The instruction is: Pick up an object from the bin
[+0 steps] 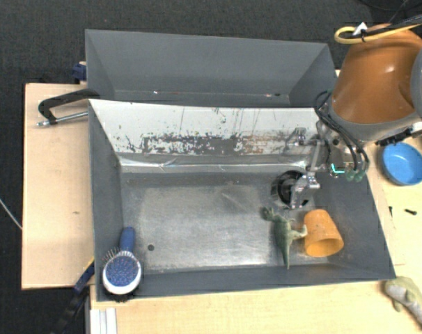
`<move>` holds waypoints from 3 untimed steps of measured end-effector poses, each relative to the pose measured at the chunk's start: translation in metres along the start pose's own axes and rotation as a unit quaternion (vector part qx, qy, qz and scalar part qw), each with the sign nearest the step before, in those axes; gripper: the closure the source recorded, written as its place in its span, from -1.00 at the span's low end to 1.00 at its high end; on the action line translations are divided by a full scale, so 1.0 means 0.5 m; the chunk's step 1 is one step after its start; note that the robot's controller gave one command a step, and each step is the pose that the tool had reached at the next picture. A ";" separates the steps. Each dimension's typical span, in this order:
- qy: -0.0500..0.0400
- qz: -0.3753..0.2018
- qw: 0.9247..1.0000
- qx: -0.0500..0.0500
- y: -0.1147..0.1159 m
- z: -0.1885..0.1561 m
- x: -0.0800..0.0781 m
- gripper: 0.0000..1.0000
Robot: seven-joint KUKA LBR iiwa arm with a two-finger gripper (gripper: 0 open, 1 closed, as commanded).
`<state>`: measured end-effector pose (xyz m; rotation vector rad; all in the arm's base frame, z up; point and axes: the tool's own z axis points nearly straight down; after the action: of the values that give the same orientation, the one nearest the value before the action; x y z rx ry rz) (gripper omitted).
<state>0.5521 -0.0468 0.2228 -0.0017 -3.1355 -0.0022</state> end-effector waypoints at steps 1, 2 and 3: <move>-0.009 -0.185 0.983 0.001 -0.110 0.263 0.088 -1.00; 0.007 0.041 0.999 0.006 -0.077 0.285 0.054 -1.00; 0.008 0.384 0.923 0.004 -0.030 0.283 0.030 -1.00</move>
Offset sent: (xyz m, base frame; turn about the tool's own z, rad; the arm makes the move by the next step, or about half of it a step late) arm -0.0549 -0.0645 -0.1528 -0.3907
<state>0.5364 -0.0617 0.0813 -1.2001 -2.8788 0.0153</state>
